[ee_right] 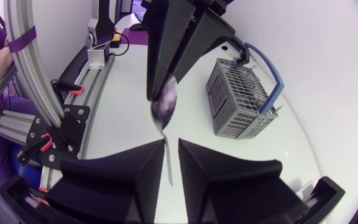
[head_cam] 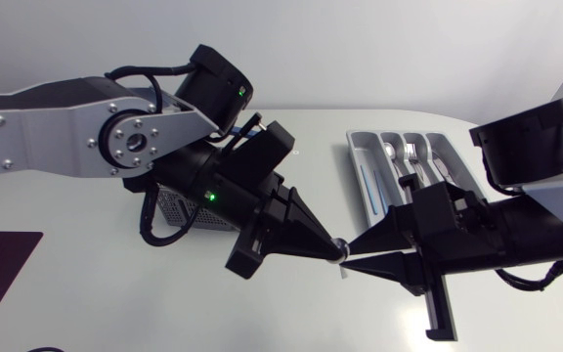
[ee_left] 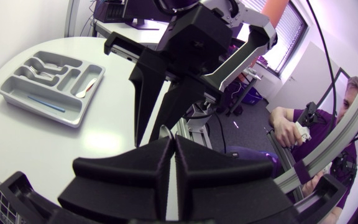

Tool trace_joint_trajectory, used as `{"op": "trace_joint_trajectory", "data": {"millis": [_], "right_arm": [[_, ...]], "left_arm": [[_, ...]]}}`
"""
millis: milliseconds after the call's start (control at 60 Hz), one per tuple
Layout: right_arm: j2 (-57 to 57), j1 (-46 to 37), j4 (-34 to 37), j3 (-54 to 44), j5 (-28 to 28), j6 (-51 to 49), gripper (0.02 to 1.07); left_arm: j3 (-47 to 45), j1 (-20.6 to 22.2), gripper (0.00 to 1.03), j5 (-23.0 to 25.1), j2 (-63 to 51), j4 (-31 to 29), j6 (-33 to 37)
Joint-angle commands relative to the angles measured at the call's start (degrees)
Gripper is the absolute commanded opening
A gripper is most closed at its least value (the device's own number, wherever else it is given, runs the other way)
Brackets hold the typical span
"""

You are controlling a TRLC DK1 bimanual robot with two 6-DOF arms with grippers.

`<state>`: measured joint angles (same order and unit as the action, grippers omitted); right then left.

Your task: Unload the cutlery basket into the drawer organizer.

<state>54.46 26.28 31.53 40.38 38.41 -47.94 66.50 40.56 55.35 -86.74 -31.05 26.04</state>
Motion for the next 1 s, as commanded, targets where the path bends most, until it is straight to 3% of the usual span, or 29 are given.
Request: {"op": "trace_joint_trajectory", "data": {"millis": [0,350,667,717,833,883,983], "right_arm": [[0.3,0.79,-0.77,-1.45,0.43,1.27,0.23],[0.04,2.02,-0.77,-2.85,0.35,1.27,0.07],[-0.49,1.75,-0.24,-3.38,-0.53,0.66,0.07],[-0.58,1.75,-0.15,-3.38,-0.62,0.66,0.07],[-0.58,0.88,0.11,-3.55,-0.71,0.04,0.07],[-0.67,0.0,0.55,-3.64,-0.71,-0.57,0.07],[-1.11,-2.55,1.69,-3.73,-0.71,-2.33,0.07]], "left_arm": [[1.79,-0.13,0.03,1.69,-1.15,-0.68,1.47],[1.88,-0.3,0.03,2.04,-1.41,-0.68,1.38],[2.93,-1.09,0.05,2.13,-1.94,-1.21,0.5],[3.37,-1.71,0.22,2.13,-2.03,-1.3,0.32],[4.43,-3.03,0.86,2.13,-1.94,-1.3,-0.73],[4.78,-3.55,0.99,2.13,-1.77,-1.3,-0.82],[5.39,-5.22,0.99,2.13,-1.15,-1.12,-1.26]]}}
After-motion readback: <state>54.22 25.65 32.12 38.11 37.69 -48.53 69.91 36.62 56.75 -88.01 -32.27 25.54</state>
